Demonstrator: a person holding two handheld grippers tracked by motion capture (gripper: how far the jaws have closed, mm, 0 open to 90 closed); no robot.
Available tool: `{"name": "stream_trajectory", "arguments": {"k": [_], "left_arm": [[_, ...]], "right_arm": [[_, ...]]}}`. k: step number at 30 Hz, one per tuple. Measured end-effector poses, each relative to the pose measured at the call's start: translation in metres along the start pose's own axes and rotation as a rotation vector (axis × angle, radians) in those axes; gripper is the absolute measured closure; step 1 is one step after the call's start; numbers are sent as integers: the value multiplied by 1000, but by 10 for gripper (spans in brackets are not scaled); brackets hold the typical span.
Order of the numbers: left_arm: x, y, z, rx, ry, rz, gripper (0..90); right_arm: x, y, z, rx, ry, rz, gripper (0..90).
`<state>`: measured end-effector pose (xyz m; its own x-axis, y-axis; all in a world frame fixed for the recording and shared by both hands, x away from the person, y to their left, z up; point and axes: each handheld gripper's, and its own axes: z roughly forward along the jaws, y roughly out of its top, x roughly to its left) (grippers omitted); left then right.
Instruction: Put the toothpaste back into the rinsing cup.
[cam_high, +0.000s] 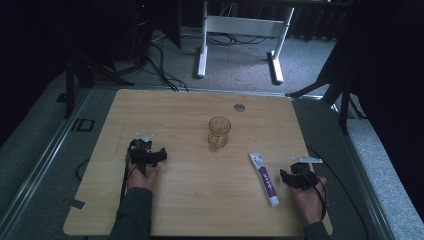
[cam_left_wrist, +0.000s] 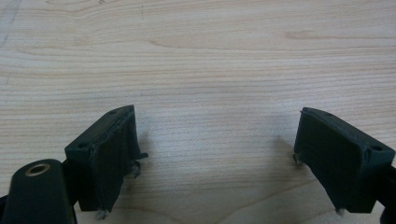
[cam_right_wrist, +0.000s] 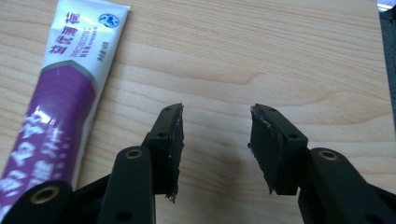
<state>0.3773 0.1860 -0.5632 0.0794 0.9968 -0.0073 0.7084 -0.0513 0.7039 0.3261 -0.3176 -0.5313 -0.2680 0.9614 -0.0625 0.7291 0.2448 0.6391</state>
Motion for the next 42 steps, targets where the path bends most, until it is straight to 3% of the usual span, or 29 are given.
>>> {"name": "stream_trajectory", "arguments": {"k": [5, 6, 11, 19, 25, 42], "left_arm": [[0, 0, 0, 0, -2, 2, 136], [0, 0, 0, 0, -2, 2, 136], [0, -1, -1, -3, -8, 5, 136], [0, -2, -2, -1, -7, 7, 136], [0, -2, -2, -2, -9, 11, 137], [0, -3, -2, -1, -9, 12, 136]], "right_arm": [[-3, 3, -6, 1, 14, 19, 524], [-5, 4, -9, -2, 32, 51, 525], [-5, 7, -13, 16, 70, 87, 532], [-3, 16, -22, 8, 39, 35, 468], [-1, 23, -28, 20, 33, 13, 468], [7, 32, -25, 104, 91, 32, 513]]}}
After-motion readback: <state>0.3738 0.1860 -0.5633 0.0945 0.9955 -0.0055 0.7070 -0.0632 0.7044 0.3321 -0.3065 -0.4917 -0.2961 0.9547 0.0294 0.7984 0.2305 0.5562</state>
